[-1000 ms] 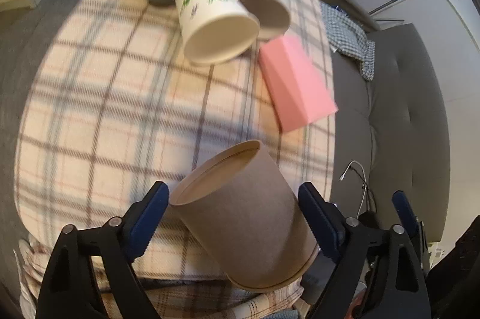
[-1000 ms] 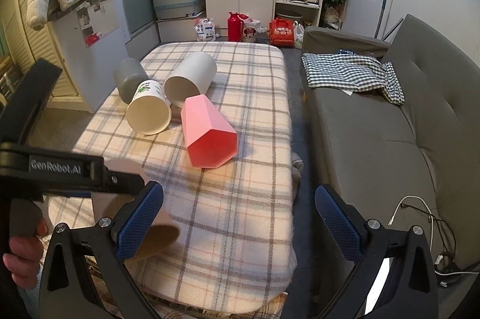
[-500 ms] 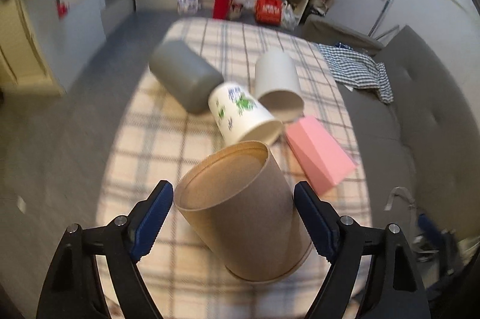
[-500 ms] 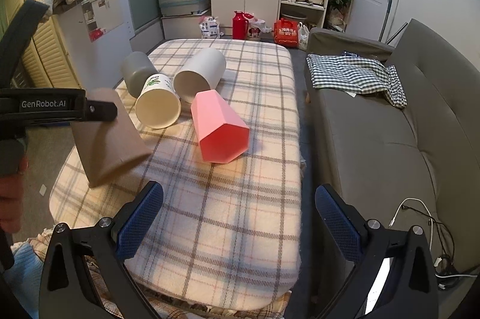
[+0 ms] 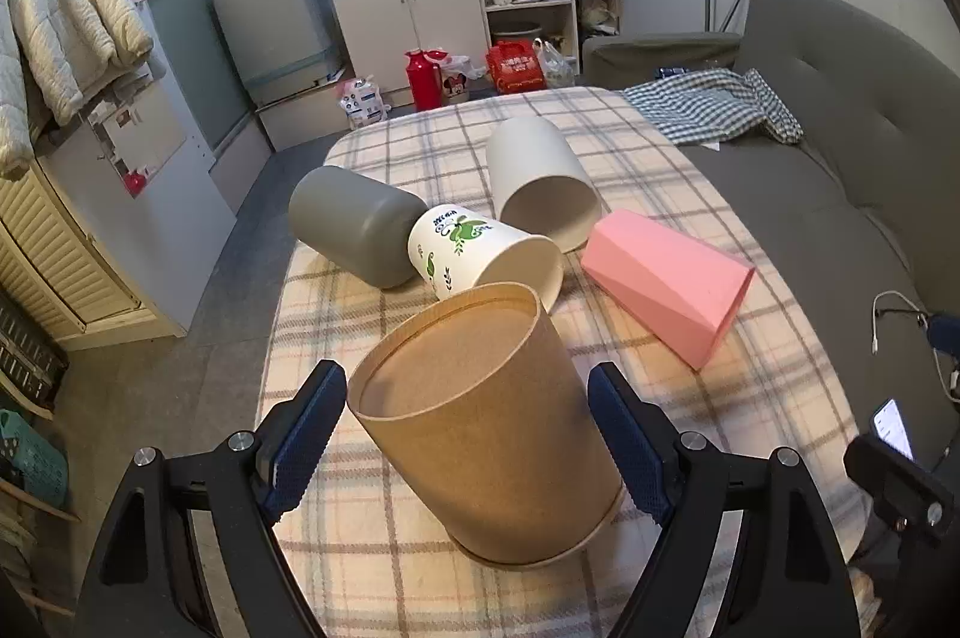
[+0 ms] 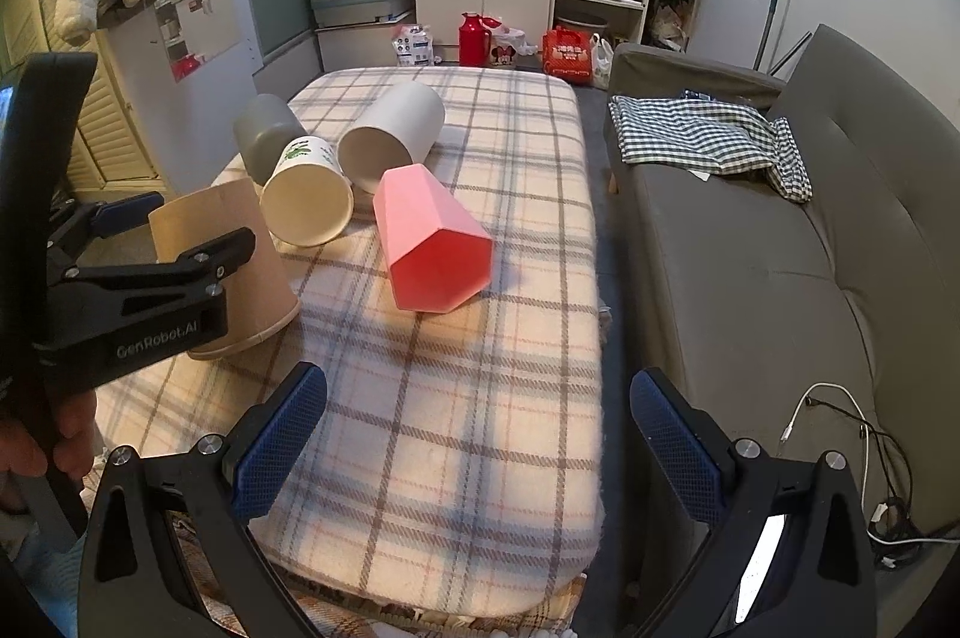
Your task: Flip cup upside down
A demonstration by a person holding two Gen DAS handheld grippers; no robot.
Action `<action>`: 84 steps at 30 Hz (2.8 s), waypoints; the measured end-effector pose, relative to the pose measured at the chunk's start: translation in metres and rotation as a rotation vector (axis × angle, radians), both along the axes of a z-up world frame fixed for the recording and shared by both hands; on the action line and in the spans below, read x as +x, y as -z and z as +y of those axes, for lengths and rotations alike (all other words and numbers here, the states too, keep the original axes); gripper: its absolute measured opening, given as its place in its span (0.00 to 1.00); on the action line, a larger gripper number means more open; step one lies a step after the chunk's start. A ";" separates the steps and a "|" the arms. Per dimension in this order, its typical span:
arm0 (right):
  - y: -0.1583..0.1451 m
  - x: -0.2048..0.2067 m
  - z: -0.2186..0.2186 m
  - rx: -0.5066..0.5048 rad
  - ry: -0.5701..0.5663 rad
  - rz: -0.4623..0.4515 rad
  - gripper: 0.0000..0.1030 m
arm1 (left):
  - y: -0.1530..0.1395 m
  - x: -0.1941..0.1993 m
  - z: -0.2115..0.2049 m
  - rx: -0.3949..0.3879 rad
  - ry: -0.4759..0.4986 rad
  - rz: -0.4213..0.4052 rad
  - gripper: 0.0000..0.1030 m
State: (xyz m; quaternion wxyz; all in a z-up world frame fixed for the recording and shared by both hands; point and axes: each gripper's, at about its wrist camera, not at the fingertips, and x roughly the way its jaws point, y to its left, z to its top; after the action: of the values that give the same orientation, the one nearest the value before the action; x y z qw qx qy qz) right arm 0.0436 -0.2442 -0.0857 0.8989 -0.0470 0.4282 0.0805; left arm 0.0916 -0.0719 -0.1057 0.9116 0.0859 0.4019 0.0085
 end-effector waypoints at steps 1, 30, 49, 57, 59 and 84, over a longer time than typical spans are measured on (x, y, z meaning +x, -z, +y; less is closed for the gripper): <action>0.000 0.000 0.000 0.001 0.001 -0.001 0.99 | 0.000 -0.001 0.000 0.001 0.004 0.004 0.82; -0.042 -0.036 0.018 0.062 -0.028 -0.163 0.99 | -0.056 -0.070 0.042 -0.236 0.091 -0.152 0.95; -0.028 -0.070 0.041 0.068 -0.026 -0.197 1.00 | -0.033 -0.128 0.079 -0.217 0.042 -0.186 1.00; -0.026 -0.072 0.045 0.060 -0.041 -0.190 1.00 | -0.031 -0.128 0.081 -0.220 0.036 -0.178 1.00; -0.025 -0.073 0.045 0.061 -0.040 -0.186 1.00 | -0.031 -0.127 0.081 -0.222 0.035 -0.175 1.00; -0.022 -0.073 0.045 0.060 -0.039 -0.177 1.00 | -0.026 -0.127 0.086 -0.219 0.022 -0.168 1.00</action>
State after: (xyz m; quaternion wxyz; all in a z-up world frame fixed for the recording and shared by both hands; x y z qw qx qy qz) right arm -0.0295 -0.1997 -0.0635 0.9325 -0.0353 0.3434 0.1062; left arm -0.0349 0.0141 -0.0796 0.9459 -0.0109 0.3220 -0.0383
